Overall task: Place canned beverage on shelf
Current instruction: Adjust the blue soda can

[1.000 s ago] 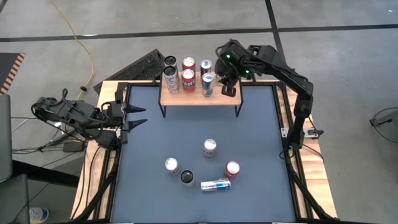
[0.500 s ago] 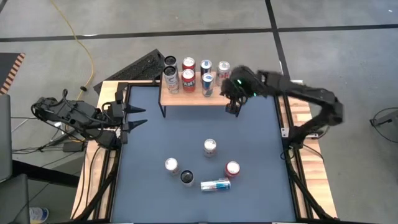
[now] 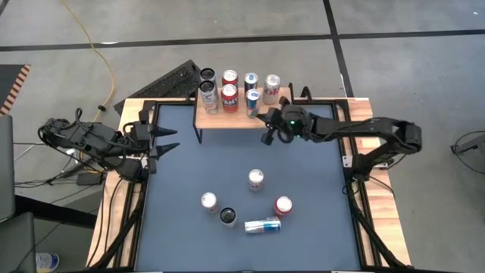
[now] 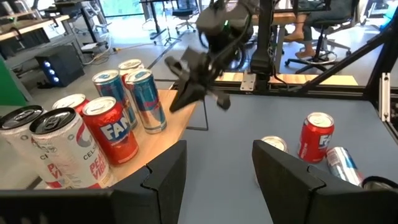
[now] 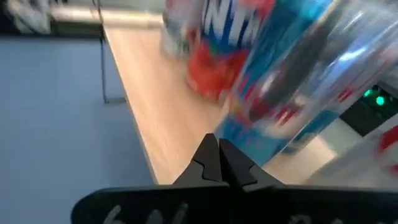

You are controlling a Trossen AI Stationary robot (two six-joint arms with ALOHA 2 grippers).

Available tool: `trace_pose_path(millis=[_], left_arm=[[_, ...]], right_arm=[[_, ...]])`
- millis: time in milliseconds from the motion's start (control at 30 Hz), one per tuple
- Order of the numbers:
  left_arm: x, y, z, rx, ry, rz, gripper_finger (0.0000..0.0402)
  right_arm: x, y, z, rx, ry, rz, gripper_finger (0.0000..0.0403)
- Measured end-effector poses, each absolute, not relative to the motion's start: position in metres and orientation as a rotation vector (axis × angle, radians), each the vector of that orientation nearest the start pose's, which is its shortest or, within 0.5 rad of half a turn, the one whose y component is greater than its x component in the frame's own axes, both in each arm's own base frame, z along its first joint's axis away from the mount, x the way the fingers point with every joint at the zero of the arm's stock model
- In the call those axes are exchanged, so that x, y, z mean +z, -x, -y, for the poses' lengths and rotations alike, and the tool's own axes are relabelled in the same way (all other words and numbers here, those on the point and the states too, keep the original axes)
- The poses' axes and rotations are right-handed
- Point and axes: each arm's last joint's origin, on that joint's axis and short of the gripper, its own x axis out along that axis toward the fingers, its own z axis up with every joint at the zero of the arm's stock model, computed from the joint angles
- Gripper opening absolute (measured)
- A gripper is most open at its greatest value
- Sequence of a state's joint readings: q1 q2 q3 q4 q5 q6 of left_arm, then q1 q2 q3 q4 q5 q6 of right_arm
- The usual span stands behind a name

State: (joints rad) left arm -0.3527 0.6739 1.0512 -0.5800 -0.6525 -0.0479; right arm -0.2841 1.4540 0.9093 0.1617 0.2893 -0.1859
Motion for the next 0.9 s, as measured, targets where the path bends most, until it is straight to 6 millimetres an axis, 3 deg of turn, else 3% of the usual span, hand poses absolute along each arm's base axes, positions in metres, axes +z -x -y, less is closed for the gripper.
trace_pose_path(millis=[200, 900], left_arm=[[0.396, -0.108, 0.021, 0.315, -0.048, -0.166, 0.0174], [0.397, -0.107, 0.020, 0.352, -0.050, -0.162, 0.0174]], right_arm=[[0.244, -0.315, 0.109, -0.550, 0.180, -0.468, 0.0000], [0.246, -0.308, 0.130, -0.531, 0.170, -0.444, 0.0000]])
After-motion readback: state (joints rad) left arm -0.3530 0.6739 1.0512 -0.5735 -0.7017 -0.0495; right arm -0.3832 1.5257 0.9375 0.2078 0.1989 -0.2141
